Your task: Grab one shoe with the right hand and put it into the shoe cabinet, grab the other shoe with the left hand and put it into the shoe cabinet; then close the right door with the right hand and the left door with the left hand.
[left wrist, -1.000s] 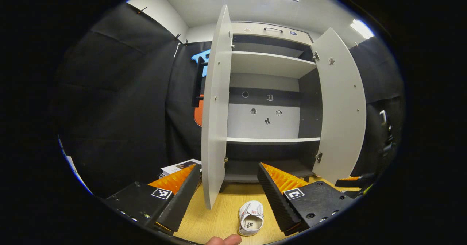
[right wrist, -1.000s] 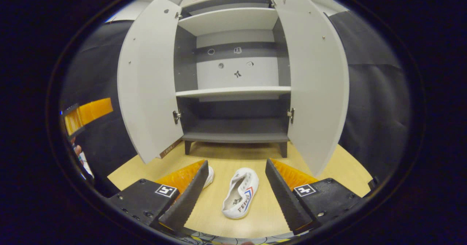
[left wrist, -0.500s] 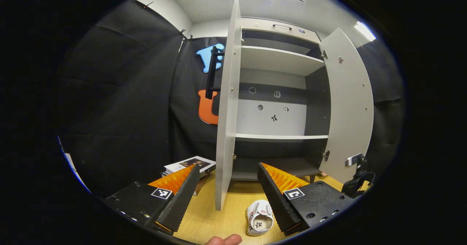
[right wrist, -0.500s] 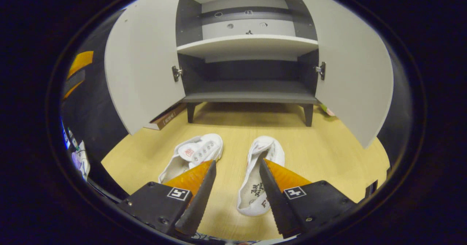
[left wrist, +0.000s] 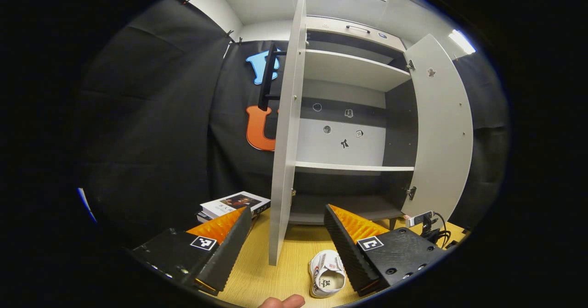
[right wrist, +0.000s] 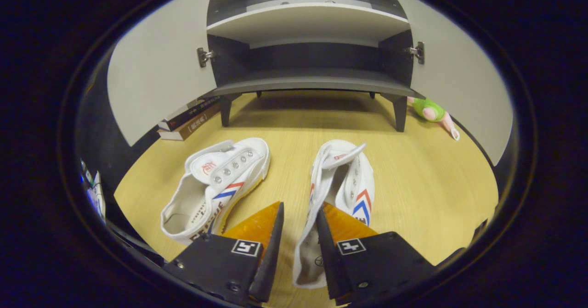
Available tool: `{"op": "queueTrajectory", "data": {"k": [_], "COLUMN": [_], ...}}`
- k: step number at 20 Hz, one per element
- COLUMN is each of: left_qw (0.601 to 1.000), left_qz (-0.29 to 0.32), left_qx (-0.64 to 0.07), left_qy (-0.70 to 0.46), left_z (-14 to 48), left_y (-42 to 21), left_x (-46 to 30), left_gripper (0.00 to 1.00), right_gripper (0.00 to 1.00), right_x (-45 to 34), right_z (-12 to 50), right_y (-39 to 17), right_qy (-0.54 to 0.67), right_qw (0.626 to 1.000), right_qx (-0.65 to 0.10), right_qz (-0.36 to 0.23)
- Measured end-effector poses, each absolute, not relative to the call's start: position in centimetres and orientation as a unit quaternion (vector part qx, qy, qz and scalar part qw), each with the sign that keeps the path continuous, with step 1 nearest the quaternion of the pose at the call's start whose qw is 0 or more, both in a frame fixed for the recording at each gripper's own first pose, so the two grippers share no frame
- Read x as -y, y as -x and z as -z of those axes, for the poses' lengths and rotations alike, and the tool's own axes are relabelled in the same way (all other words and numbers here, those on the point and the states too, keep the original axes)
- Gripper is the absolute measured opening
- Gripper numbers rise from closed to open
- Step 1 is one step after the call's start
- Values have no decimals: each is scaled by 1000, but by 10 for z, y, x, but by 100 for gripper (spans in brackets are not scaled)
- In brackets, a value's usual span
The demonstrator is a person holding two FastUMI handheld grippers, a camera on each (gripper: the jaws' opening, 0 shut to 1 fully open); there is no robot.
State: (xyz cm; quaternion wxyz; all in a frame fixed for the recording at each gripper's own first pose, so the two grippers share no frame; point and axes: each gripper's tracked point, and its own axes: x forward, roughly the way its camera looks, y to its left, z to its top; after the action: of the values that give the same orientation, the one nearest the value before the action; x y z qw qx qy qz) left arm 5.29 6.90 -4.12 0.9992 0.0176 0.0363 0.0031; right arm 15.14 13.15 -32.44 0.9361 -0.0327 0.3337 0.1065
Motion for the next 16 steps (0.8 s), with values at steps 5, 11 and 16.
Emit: {"op": "queueTrajectory", "data": {"k": [5, 11, 16], "left_qw": [999, 998, 998], "left_qz": [-6, -7, -2], "left_qx": [-46, -55, -52], "left_qy": [-23, -23, -28], "left_z": [48, 57, 54], "left_y": [-56, -57, -55], "left_x": [-72, -70, -61], "left_gripper": [95, 95, 95], "right_gripper": [19, 4, 4], "right_x": [-122, -116, -119], "right_z": [329, 317, 264], "right_y": [-162, -163, -154], "right_qy": [60, 85, 76], "right_qw": [943, 951, 961], "right_qx": [-316, -286, -246], "right_qz": [-83, -79, -101]}}
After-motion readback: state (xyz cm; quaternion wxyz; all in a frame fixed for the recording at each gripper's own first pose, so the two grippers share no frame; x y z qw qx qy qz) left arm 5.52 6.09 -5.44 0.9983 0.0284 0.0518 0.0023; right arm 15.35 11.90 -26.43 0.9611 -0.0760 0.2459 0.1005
